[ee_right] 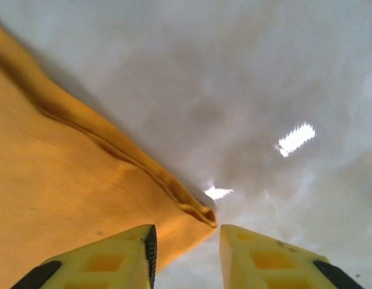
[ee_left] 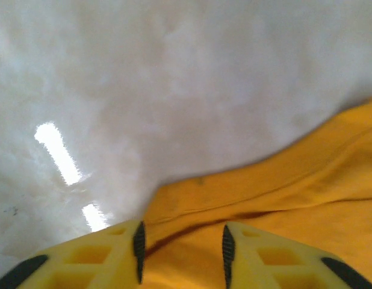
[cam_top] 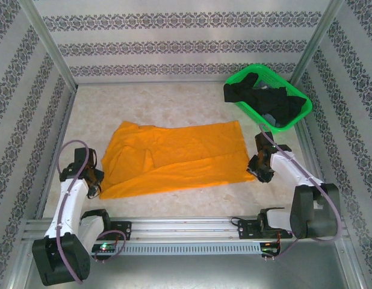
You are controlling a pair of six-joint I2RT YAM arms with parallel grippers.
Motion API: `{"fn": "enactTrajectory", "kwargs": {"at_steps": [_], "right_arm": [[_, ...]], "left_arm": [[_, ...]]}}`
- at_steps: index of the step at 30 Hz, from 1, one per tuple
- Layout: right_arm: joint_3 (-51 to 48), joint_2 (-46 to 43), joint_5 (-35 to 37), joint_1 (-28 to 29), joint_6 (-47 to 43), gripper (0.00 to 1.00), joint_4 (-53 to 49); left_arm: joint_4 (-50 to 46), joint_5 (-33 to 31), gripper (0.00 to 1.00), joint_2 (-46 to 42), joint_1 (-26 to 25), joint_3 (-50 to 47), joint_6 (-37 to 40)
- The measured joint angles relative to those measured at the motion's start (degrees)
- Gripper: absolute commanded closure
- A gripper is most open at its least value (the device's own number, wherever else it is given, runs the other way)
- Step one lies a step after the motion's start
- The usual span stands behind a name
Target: Fold and stack the t-shirts
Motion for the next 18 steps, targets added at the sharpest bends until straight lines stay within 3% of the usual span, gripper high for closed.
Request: {"fn": "enactTrajectory", "kwargs": {"at_steps": [4,9,18], "right_arm": [[5.5,-0.5,0.1,1.3,-3.7,0.67,3.2],[14.1,6.4,-1.7,5.2,-8.9,0.65,9.7],[33.1,29.9,-3.5,7.7,-14.4,0.62,15.0]], "left_arm": [[3.0,0.8,0.52,6.3,0.0,10.2,4.2],[15.5,8.2,0.47,20.5,0.0,17.6,9.6],[31.9,21.5,0.44,52.7,-0.5,35.8,17.2]]}}
